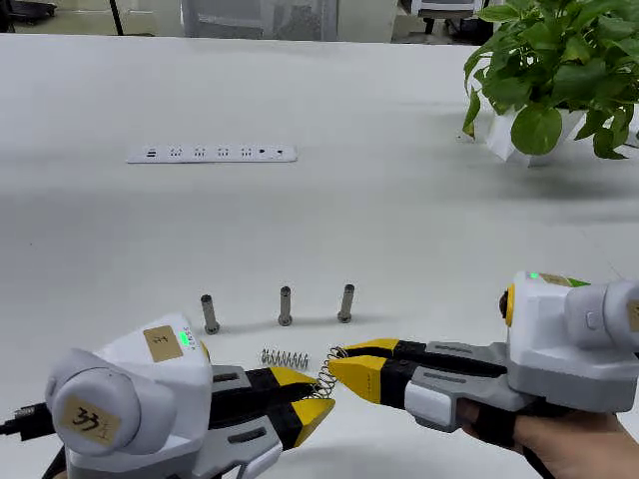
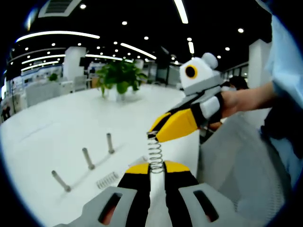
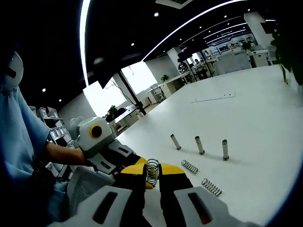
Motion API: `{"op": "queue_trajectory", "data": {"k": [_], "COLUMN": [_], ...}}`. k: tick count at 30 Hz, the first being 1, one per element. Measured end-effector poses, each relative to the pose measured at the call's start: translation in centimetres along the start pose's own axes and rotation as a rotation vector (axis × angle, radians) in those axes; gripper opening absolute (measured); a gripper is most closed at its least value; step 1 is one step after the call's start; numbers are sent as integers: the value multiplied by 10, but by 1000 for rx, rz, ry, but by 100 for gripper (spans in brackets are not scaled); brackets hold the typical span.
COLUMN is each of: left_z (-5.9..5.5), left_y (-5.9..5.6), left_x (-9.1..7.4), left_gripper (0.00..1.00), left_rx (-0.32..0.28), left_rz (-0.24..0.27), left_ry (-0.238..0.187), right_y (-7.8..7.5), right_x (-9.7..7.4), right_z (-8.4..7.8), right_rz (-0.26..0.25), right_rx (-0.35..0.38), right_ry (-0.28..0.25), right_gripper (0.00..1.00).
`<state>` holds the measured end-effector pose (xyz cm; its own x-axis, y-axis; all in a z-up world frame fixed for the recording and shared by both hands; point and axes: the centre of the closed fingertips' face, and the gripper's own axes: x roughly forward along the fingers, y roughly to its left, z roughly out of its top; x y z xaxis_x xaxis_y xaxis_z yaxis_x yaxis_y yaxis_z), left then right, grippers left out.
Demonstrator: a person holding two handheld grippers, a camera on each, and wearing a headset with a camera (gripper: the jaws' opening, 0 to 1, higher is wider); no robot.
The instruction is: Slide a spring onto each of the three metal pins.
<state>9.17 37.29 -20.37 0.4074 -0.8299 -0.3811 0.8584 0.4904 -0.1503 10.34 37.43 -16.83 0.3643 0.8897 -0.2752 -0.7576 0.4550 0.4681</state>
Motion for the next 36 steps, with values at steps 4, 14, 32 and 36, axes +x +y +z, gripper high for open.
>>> {"op": "queue_trajectory", "data": {"k": [4, 14, 32, 36], "left_z": [0, -2, -3, -7], "left_y": [-1, -3, -5, -5], "left_x": [0, -1, -2, -2], "left_gripper": [10, 9, 9, 9], "left_rx": [-2, -5, 68, 109], "left_rz": [-3, -10, -41, -57], "left_ry": [2, 6, 30, 64], "right_y": [2, 5, 3, 1], "right_x": [1, 1, -5, -8], "right_z": [0, -2, -9, -9], "right_rz": [-1, -5, 12, 25], "right_rx": [-25, -99, -210, -292], "right_ry": [12, 41, 128, 182], "right_gripper": [12, 12, 27, 27]}}
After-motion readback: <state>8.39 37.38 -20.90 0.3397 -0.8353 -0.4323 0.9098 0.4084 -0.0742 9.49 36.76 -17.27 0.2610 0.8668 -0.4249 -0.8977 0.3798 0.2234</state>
